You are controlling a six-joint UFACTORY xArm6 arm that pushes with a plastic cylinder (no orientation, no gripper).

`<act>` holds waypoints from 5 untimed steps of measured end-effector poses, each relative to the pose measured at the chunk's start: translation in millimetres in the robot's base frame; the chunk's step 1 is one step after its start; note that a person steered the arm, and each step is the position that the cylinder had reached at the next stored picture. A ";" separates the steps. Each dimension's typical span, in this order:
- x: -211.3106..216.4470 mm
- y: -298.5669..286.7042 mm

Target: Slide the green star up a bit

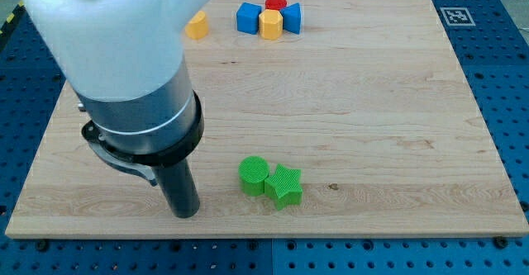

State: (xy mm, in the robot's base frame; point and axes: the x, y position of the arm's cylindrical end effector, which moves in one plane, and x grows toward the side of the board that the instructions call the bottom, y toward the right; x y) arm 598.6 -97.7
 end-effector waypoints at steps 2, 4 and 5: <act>-5.1 74.7; -5.2 153.9; -5.2 147.9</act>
